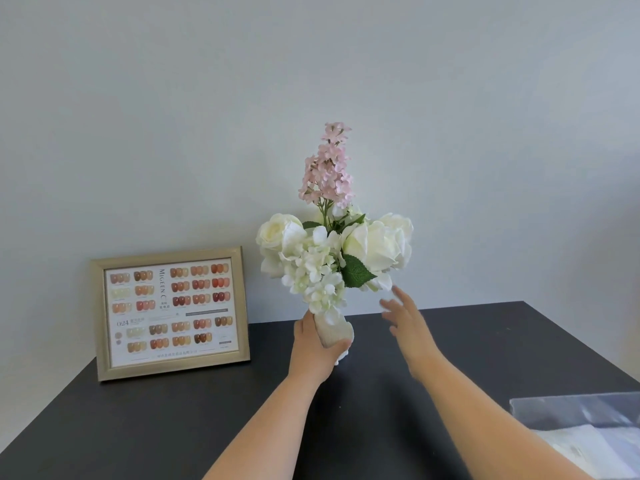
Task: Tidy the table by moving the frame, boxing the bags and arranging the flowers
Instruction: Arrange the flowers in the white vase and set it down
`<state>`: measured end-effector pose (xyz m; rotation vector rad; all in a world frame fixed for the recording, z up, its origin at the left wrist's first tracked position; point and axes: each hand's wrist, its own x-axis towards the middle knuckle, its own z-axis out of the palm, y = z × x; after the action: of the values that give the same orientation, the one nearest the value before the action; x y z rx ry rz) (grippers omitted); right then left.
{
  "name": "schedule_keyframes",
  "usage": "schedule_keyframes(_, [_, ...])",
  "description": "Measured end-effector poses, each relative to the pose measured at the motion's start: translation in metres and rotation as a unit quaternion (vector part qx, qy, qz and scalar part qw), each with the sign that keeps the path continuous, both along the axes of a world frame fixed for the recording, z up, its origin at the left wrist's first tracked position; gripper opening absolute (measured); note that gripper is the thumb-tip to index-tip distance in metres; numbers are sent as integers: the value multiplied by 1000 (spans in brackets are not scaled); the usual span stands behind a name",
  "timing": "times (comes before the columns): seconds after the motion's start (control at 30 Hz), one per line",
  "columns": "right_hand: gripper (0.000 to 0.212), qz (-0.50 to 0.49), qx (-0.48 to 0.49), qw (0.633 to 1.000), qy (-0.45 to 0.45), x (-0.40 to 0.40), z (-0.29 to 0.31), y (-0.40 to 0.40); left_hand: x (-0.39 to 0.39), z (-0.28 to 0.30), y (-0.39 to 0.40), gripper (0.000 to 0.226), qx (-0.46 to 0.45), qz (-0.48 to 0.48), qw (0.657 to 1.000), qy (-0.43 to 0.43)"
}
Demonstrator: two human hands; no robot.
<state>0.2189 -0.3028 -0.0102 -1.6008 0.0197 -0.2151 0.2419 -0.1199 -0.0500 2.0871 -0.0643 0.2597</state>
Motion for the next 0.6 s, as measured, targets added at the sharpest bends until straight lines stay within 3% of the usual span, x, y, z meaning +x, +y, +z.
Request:
schedule_keyframes(0.17, [34,63,-17,994,89,7,-37,28,11,2,2,87,10,-6,1000,-8])
schedule_keyframes(0.4, [23,67,31,993,93,15,-44,38,15,-4,13,95,45,-7,999,8])
schedule_keyframes(0.6, [27,33,-11,996,84,5,-55,34,-8,-22,23,105,53,28,998,15])
